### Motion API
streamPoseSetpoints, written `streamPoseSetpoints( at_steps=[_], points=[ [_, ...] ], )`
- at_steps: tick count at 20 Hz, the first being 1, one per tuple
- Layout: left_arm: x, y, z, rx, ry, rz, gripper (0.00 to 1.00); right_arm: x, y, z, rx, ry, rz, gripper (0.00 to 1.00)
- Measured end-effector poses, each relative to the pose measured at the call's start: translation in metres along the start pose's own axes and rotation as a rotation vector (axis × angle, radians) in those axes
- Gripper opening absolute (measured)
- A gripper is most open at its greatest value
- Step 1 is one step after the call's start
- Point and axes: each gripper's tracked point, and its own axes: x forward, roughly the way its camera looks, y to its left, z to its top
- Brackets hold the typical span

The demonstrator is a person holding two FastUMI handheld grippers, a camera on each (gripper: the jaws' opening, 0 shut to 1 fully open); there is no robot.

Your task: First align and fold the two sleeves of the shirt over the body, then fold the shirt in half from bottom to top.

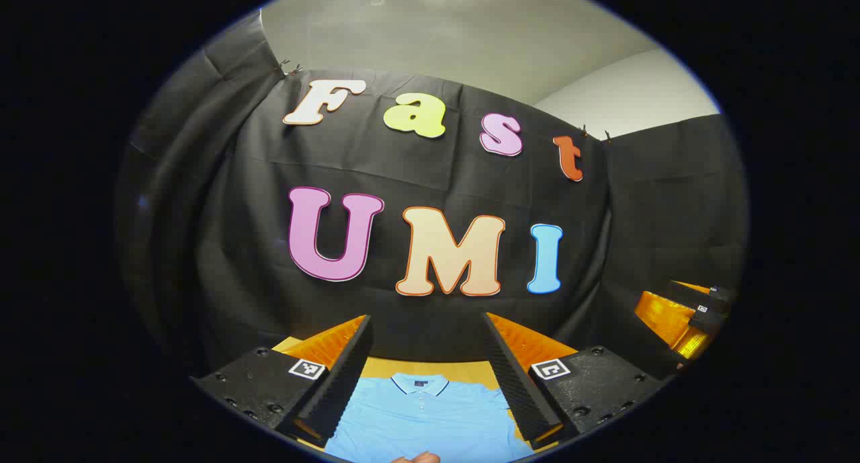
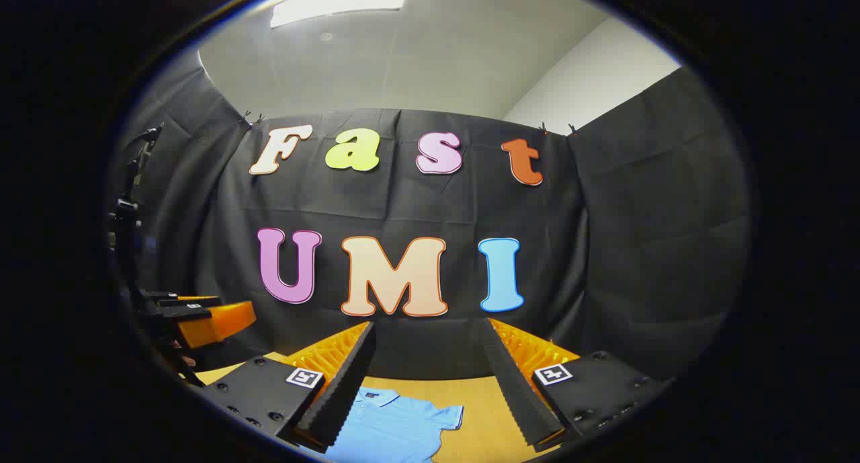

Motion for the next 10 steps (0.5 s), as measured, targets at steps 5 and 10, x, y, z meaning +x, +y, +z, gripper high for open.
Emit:
streamPoseSetpoints(
  at_steps=[5, 10],
  points=[
    [0.001, 0.013, 0.003, 0.014, -0.011, 0.026, 0.95, 0.009, 0.009, -0.006, 0.001, 0.016, 0.021, 0.98],
    [-0.005, 0.028, 0.006, 0.022, -0.016, 0.042, 0.95, 0.011, 0.018, -0.005, -0.005, 0.015, 0.020, 0.98]
  ],
)
